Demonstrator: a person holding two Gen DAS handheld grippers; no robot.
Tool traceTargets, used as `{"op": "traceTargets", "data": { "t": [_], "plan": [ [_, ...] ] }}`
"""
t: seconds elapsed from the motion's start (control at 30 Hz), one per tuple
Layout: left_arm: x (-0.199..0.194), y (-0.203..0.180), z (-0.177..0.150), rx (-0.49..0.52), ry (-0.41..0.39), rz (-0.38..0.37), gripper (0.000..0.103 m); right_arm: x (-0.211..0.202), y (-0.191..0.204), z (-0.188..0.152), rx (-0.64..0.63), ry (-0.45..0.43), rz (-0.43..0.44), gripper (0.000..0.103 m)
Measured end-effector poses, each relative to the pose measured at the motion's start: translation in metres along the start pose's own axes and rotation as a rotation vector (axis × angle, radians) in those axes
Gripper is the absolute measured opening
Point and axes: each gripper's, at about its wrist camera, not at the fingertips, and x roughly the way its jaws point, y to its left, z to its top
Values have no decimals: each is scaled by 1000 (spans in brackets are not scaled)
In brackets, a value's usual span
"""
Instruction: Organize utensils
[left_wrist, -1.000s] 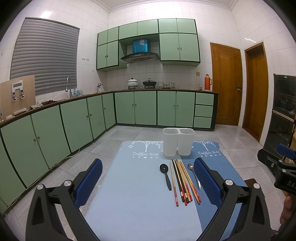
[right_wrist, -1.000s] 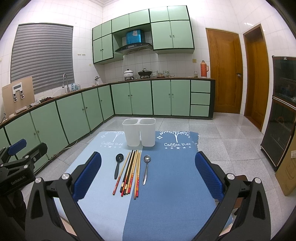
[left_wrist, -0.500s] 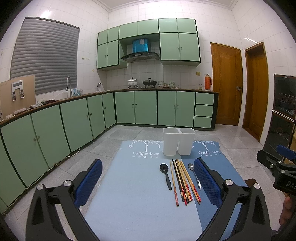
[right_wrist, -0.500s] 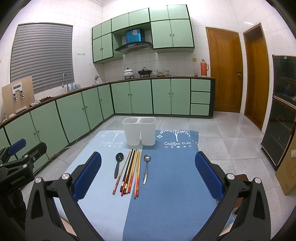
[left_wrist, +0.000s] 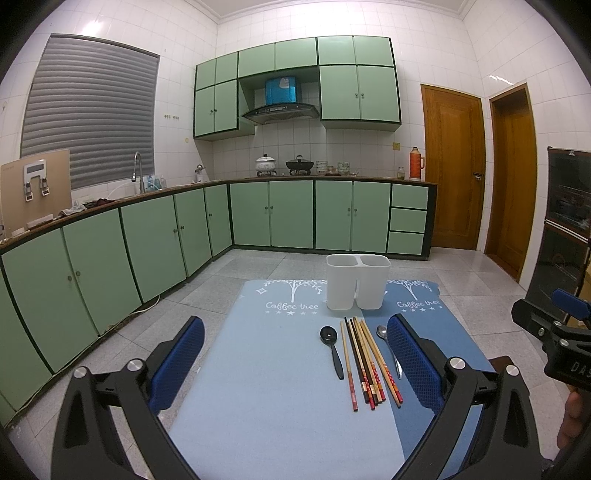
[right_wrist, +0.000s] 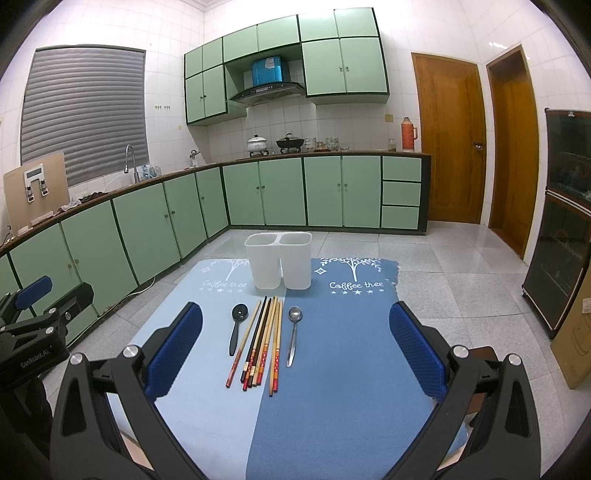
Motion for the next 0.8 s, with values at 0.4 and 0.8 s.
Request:
{"op": "traceTargets", "data": {
  "t": [0.4,0.8],
  "plan": [
    [0,0,0,0,1,0,97,1,0,0,1,2,0,98],
    [40,7,-2,14,62,26,97,43,4,-16,-32,55,-22,98]
  ]
}}
